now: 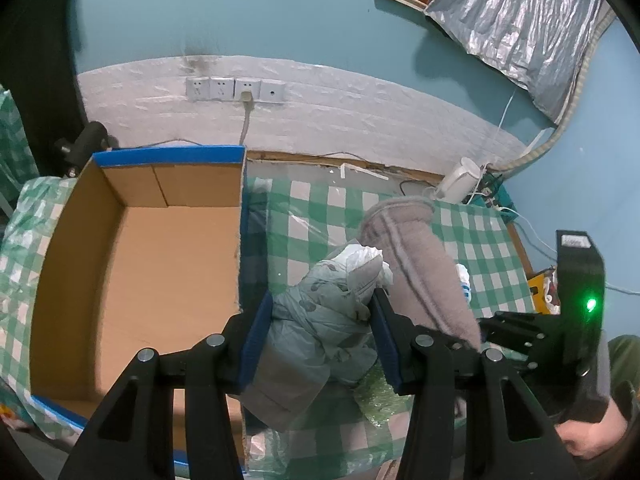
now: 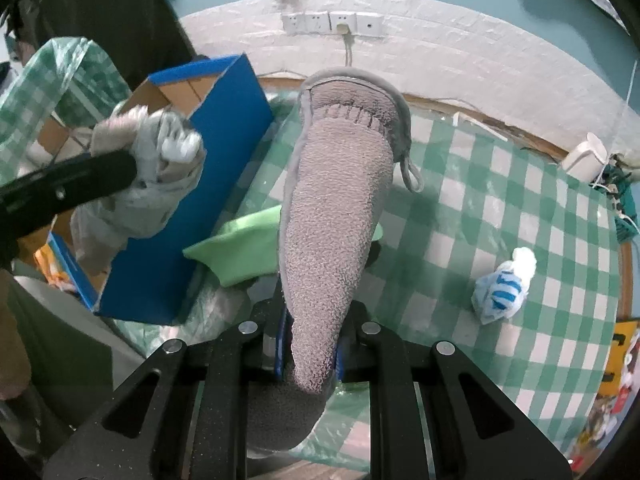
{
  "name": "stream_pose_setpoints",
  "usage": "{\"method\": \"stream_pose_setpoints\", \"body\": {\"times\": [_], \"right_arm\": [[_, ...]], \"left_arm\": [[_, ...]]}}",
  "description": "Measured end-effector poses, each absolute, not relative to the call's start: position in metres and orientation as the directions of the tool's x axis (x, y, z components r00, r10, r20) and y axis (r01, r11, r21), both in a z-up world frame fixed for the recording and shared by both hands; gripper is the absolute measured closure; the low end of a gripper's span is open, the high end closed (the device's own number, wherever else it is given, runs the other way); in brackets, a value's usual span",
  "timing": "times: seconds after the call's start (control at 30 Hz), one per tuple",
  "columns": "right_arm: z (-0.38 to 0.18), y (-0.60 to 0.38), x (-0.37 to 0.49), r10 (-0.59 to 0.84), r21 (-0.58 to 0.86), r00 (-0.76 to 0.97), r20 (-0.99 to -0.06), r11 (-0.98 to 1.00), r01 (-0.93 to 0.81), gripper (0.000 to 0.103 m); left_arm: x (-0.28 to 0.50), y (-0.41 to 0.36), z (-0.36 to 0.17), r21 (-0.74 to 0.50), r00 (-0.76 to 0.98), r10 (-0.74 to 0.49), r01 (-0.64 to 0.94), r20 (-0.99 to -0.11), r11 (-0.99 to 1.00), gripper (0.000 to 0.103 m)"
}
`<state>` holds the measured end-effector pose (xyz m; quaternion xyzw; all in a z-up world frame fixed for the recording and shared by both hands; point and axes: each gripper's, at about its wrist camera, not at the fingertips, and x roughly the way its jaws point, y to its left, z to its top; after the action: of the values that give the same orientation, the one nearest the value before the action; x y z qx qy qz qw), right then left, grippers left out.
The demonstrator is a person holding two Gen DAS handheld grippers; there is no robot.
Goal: Organize soft objects
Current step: 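Lower both held items into the cardboard box and open both tools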
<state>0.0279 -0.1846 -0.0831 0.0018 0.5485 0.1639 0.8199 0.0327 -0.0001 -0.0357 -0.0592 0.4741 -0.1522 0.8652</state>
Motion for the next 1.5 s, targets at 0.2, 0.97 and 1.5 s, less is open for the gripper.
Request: {"method": "stream_pose_setpoints", "body": {"times": [0.2,0.97,1.5], "right_arm": [[-0.064,-0.181,0.032,0.276,0.181,0.374,-0.885,0.945,-0.272,0.088],[-0.012,-0.102,0.043,0.362,0.179,0.417,-0.834,0.892,-0.415,0.088],[-0.005,-0.021,0.06,0.427,0.205,0.366,-0.827,0.835,-0.51,0.088]], "left_arm": [[0.029,0.009,-0.027,-0.23,0.532,-0.3,0.195,-0.792,0.953,0.053],[0.016,0.078,-0.015,-0.177,0.617,-0.181,0.069,-0.766,0.982,0.053],[0.012,0.142,-0.033,-0.134,0.612,-0.052,-0.089,-0.789,0.987,0.053]]}}
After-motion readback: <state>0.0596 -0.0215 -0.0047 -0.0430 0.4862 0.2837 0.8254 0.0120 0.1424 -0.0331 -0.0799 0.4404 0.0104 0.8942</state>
